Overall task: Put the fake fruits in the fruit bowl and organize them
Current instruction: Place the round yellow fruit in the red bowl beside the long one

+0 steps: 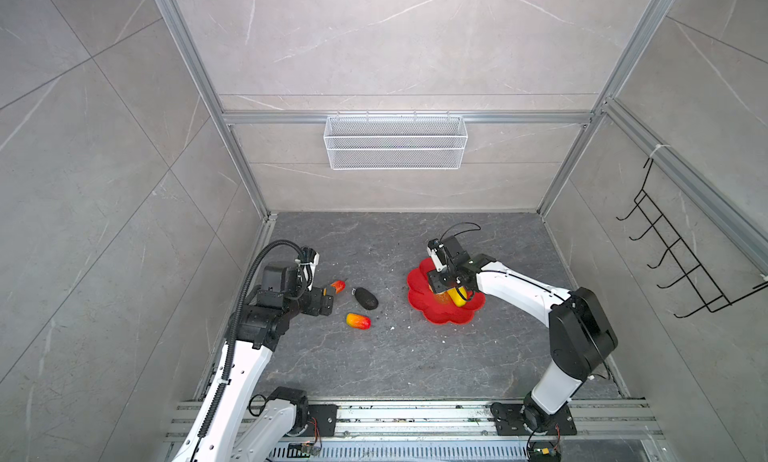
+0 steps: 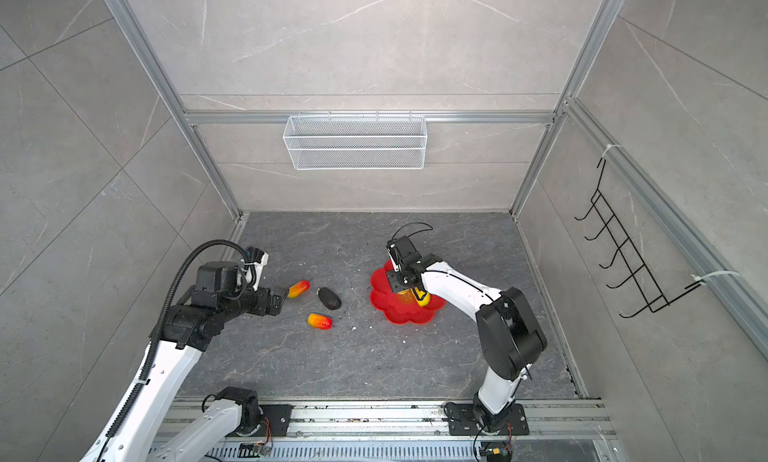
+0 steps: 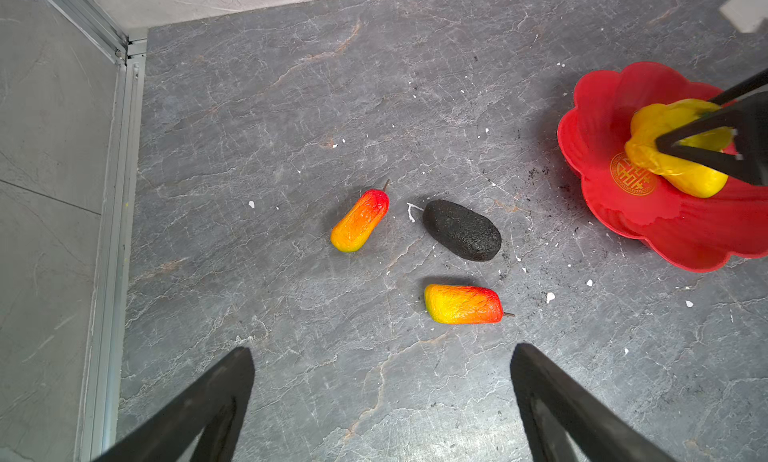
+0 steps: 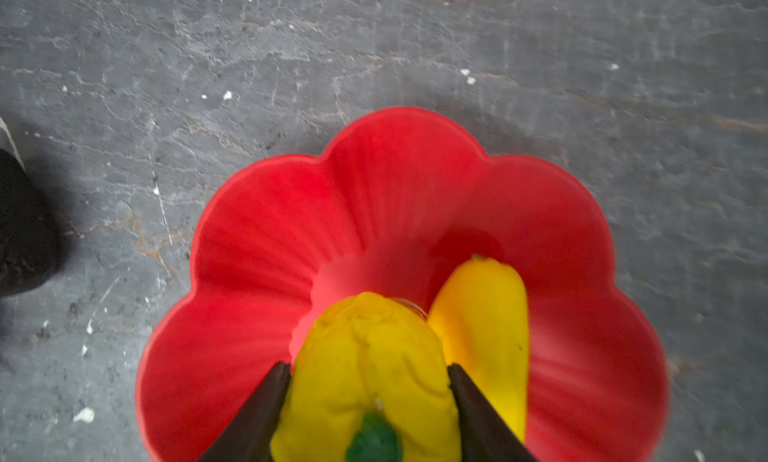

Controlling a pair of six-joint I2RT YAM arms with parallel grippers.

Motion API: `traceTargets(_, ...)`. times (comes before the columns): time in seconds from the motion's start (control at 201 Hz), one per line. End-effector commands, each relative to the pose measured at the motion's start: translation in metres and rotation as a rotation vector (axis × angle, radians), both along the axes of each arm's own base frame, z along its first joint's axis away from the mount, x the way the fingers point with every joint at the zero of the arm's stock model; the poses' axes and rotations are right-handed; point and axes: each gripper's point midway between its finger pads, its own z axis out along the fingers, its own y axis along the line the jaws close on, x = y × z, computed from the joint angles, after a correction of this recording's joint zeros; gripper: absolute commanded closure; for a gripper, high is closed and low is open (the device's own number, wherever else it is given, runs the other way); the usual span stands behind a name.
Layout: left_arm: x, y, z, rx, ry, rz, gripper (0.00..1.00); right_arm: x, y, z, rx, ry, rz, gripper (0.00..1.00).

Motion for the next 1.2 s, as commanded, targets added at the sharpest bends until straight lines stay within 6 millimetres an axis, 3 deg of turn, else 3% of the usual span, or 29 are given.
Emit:
traceTargets(0.0, 0.003, 0.0, 0.006, -0.017, -0.024, 0.011, 0.0, 0.011, 0.01, -0.01, 0.037, -0.008, -0.004, 0.57)
traceTargets(0.354, 0.004, 0.002, 0.006, -0.009, -0.029, 0.015, 0.0, 0.024, -0.001, -0.03, -0.009, -0.029, -0.079, 0.55)
traceTargets(0.578, 0.003, 0.002, 0.006, -0.009, -0.028, 0.014, 0.0, 0.023, -0.007, -0.028, -0.018, -0.047, -0.094, 0.4)
traceTargets(0.862, 0.003, 0.001, 0.007, -0.014, -0.034, 0.008, 0.0, 0.019, -0.019, 0.005, -0.048, -0.089, -0.095, 0.28)
traceTargets(0.977, 0.003, 0.001, 0.008, -0.014, -0.036, 0.009, 0.0, 0.015, -0.02, 0.032, -0.016, -0.135, -0.098, 0.14)
traceTargets(1.011, 0.003, 0.001, 0.008, -0.015, -0.036, 0.01, 0.0, 0.014, -0.021, 0.04, -0.019, -0.141, -0.094, 0.01)
traceTargets(1.096, 0.003, 0.0, 0.009, -0.016, -0.037, 0.007, 0.0, 0.012, -0.022, 0.06, -0.015, -0.161, -0.078, 0.0)
traceTargets(1.191, 0.002, 0.001, 0.01, -0.017, -0.042, 0.008, 0.0, 0.003, -0.006, 0.089, 0.019, -0.184, -0.018, 0.0)
